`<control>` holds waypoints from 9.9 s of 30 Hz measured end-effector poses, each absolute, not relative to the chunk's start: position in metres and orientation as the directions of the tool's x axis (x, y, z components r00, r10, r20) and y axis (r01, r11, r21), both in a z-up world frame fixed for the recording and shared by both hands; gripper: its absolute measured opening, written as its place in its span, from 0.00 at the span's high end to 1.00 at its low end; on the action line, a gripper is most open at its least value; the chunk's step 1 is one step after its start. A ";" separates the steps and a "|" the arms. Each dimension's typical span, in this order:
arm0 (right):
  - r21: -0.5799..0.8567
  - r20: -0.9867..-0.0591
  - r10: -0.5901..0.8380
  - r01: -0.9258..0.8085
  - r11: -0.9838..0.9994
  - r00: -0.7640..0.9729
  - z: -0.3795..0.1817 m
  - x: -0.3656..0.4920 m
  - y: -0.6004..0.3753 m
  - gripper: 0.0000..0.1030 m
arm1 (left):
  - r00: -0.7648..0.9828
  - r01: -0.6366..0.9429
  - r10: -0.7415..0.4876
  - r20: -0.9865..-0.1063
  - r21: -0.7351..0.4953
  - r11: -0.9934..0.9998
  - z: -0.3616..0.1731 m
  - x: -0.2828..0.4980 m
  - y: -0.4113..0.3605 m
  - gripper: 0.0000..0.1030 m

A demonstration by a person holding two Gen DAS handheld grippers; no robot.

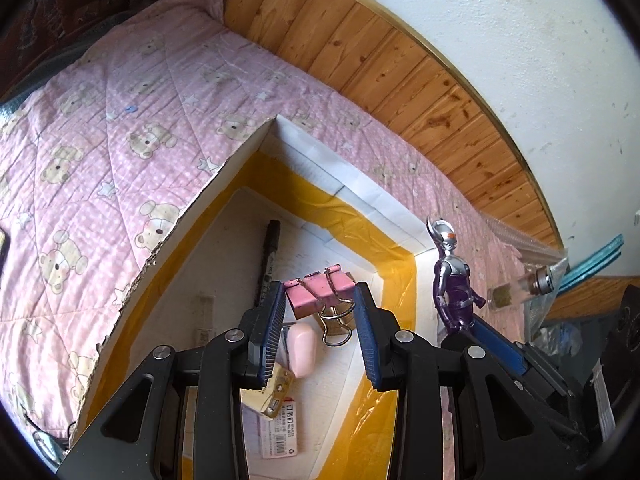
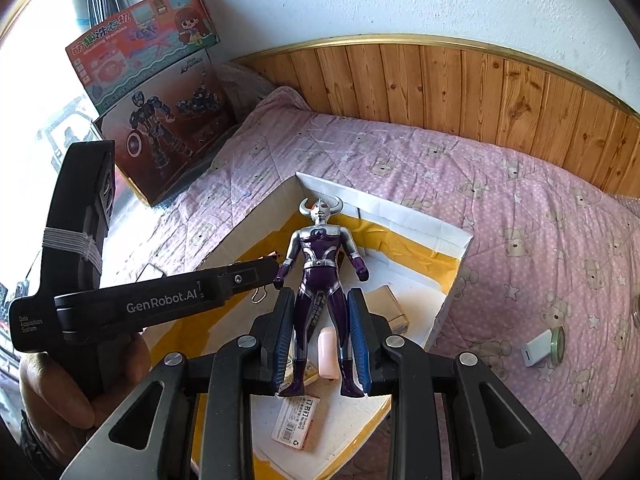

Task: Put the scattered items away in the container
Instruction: 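Lift and carry the binder clip and figurine together over the white box, then open both tools to drop the binder clip and figurine into the box, then withdraw both tools toward the white charger block and green tape roll, then grasp the white charger block with the left tool while the right tool grasps the green tape roll, then lift and carry the charger block and tape roll over the white box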

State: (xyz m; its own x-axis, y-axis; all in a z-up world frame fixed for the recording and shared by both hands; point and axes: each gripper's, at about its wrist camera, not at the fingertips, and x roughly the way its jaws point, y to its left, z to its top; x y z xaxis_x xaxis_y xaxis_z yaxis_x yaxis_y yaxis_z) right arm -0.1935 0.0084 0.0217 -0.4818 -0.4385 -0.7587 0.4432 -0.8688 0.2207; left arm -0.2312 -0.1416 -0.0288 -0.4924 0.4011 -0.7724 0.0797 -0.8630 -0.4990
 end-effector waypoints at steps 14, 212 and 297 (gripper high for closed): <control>0.174 -0.847 -0.367 0.451 -0.875 -0.385 -0.002 -0.224 -0.035 0.72 | -0.454 0.143 0.356 -0.817 -0.461 -0.876 -0.047 -0.246 -0.151 0.65; 0.293 -0.797 -0.318 0.133 -0.947 -0.513 -0.107 -0.181 0.264 0.84 | -0.432 -0.329 0.285 -0.855 -0.145 -0.933 -0.062 -0.150 0.103 0.53; 0.282 -0.711 -0.323 0.168 -0.945 -0.625 -0.013 -0.086 0.145 0.84 | -0.544 -0.270 0.473 -0.693 -0.389 -0.881 -0.003 -0.108 -0.039 0.53</control>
